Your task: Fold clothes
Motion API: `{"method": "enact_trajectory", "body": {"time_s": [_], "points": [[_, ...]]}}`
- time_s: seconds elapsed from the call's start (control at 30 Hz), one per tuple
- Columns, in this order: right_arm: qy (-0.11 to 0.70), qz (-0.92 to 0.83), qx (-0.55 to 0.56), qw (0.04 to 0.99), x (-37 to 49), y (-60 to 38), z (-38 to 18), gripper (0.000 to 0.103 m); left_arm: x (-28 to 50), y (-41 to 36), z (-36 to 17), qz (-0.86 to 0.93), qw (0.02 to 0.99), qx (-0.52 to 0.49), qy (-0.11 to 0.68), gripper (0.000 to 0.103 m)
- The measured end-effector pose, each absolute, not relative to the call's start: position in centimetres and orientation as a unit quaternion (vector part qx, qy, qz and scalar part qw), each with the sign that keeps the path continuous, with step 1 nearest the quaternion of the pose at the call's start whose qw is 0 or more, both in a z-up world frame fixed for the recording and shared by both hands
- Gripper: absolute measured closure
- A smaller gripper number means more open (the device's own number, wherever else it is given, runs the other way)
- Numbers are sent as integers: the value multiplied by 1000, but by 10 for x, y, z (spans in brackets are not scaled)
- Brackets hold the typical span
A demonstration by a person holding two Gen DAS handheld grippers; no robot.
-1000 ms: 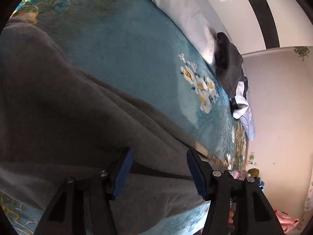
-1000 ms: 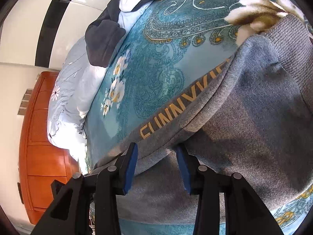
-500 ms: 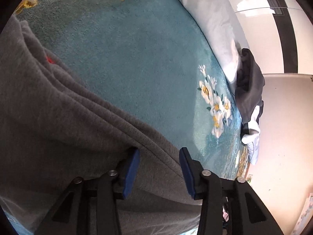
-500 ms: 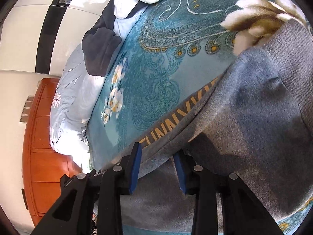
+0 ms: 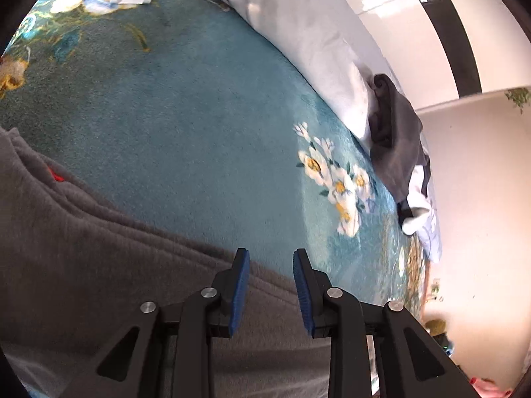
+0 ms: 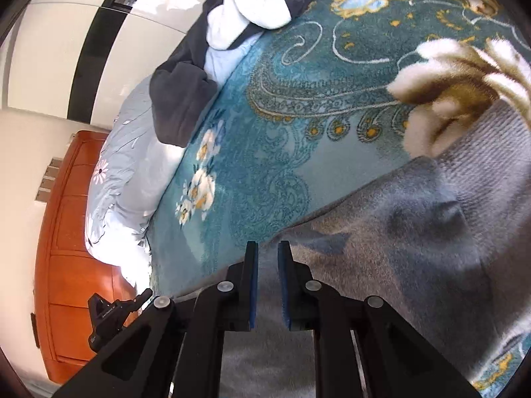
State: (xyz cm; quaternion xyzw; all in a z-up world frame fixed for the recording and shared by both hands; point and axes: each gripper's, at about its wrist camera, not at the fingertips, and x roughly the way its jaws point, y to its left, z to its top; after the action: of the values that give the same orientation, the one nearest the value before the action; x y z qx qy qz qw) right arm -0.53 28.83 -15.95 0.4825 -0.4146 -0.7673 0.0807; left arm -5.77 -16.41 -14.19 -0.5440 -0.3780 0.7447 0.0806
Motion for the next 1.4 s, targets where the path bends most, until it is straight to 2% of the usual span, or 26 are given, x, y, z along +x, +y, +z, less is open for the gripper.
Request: {"method": "enact_trajectory", "body": {"time_s": [0.07, 0.1, 0.13, 0.17, 0.2, 0.3, 0.4, 0.6, 0.73, 1.4], "points": [[-398, -791, 458, 73, 16, 297, -141, 90, -44, -155, -136, 749, 100, -545, -364, 71], [-392, -803, 444, 63, 29, 304, -133, 84, -37, -150, -134, 752, 109, -545, -355, 67], [-388, -812, 434, 44, 44, 312, -127, 78, -29, -144, -133, 753, 116, -549, -342, 61], [-383, -821, 423, 25, 59, 321, -123, 63, -21, -138, -134, 755, 123, -555, -327, 59], [-386, -824, 414, 3, 74, 330, -123, 55, -14, -131, -135, 756, 129, -561, -311, 59], [-403, -826, 390, -56, 115, 359, -128, 55, 4, -111, -142, 763, 131, -575, -264, 59], [-427, -813, 385, -94, 134, 379, -142, 55, 12, -99, -151, 756, 129, -591, -252, 59], [-423, -820, 381, -60, 120, 378, -147, 55, 24, -95, -150, 741, 141, -600, -267, 57], [-426, -811, 398, -50, 118, 371, -160, 55, 26, -93, -146, 747, 138, -594, -266, 50], [-473, -809, 347, -47, 112, 385, -164, 50, 26, -85, -161, 729, 108, -623, -261, 45]]}}
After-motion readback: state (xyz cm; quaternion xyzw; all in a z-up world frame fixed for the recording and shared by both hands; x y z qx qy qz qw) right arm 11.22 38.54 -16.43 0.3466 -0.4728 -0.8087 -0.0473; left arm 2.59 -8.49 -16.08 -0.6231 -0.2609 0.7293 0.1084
